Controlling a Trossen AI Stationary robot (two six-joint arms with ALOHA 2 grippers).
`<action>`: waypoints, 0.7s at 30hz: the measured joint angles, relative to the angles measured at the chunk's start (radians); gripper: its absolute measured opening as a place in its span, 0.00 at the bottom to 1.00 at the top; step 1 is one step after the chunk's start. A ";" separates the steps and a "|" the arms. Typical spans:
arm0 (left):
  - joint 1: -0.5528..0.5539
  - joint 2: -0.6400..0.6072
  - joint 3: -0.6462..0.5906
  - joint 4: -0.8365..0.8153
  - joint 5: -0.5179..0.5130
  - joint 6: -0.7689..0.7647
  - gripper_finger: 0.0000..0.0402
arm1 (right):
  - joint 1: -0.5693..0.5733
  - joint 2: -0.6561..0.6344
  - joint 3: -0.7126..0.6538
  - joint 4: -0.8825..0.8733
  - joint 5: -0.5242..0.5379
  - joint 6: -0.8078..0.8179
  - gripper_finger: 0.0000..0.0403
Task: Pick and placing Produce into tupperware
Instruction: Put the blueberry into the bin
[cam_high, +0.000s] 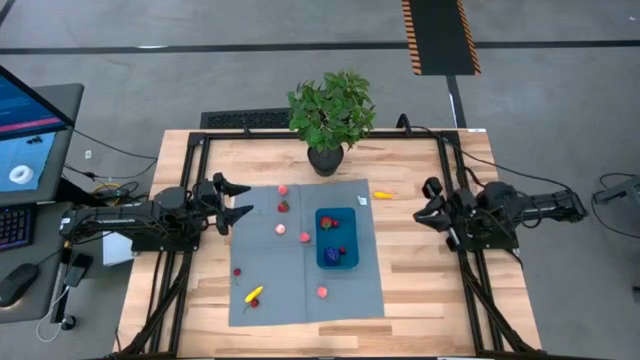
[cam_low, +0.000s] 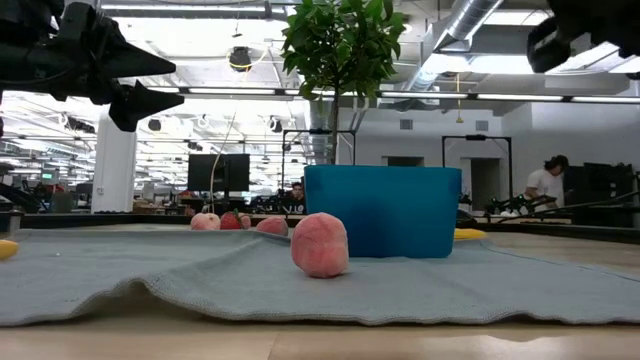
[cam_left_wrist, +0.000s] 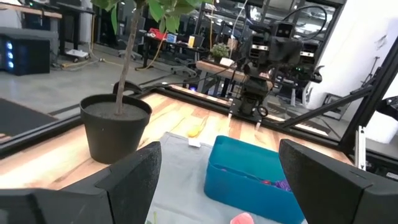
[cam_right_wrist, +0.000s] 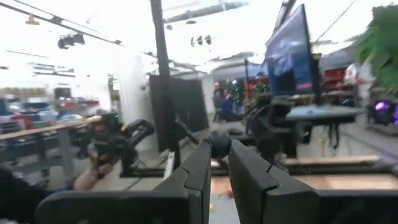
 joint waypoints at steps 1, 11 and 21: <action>0.000 0.000 0.000 0.001 0.000 0.000 0.79 | 0.009 0.003 0.003 0.000 0.007 -0.026 0.18; 0.000 0.000 0.000 -0.002 -0.001 0.000 0.79 | 0.062 0.210 0.063 -0.094 0.214 -0.389 0.18; 0.000 0.000 0.000 -0.004 -0.001 0.000 0.79 | 0.078 0.557 0.149 -0.033 0.463 -0.754 0.18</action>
